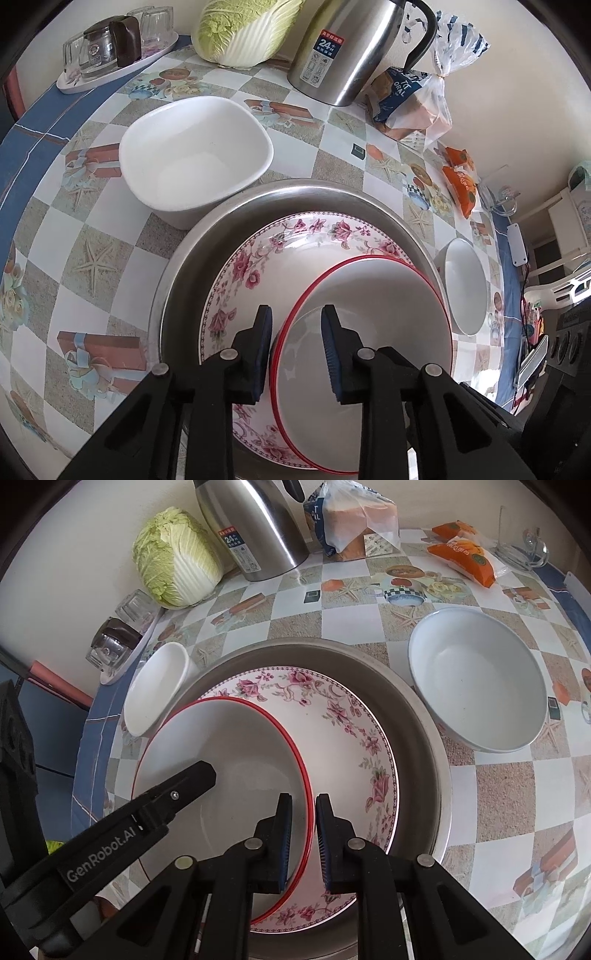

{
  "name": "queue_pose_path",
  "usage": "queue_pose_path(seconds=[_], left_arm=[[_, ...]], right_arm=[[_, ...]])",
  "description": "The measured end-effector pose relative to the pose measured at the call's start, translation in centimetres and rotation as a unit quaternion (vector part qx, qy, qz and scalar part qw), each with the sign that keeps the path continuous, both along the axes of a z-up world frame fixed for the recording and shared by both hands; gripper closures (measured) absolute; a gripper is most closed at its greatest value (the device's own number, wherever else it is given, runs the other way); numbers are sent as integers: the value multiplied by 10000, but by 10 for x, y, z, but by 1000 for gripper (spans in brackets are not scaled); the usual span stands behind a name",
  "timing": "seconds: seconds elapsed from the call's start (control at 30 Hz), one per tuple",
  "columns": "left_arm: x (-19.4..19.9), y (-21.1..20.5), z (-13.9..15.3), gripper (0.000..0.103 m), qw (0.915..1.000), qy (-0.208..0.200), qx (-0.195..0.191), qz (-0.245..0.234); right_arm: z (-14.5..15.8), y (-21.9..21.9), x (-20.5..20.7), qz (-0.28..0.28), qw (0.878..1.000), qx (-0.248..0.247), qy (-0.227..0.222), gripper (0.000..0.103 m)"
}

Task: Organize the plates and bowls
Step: 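Lower the red-rimmed bowl onto the floral plate with both grippers, then open both grippers and withdraw from the red-rimmed bowl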

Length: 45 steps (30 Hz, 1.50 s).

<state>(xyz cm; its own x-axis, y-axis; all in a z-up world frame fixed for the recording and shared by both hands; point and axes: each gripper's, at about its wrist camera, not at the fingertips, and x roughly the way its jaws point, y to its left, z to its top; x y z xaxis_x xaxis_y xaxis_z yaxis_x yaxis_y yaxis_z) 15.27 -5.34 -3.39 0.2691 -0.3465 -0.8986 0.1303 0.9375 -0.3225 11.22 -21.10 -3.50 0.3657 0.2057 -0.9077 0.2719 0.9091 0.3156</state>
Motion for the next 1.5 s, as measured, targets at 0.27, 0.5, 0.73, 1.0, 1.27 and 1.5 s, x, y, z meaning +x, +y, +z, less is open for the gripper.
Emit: queue_pose_path(seconds=[0.27,0.5,0.73,1.0,1.27,1.5], left_arm=[[-4,1,24,56,9995,-315,49,-49],[-9,6,51,48,9979,-647,-77,-18],[-12,8,59,48,9968,-795,99,38],[-12,12,59,15,9957,-885,231,134],[-10,19,58,12,9932,-1012,495,293],[-8,31,60,11,9916,-1080,518,491]], right_arm=[[12,-3,-3,-66,9999,-116,-37,87],[38,-6,-8,-128,9992,-177,-346,87],[55,-5,-12,-133,9981,-297,-527,67],[50,-7,-11,-143,9982,-311,-503,25],[43,-9,-10,-103,9985,-240,-475,0],[41,-3,-10,6,9984,-277,-501,0]])
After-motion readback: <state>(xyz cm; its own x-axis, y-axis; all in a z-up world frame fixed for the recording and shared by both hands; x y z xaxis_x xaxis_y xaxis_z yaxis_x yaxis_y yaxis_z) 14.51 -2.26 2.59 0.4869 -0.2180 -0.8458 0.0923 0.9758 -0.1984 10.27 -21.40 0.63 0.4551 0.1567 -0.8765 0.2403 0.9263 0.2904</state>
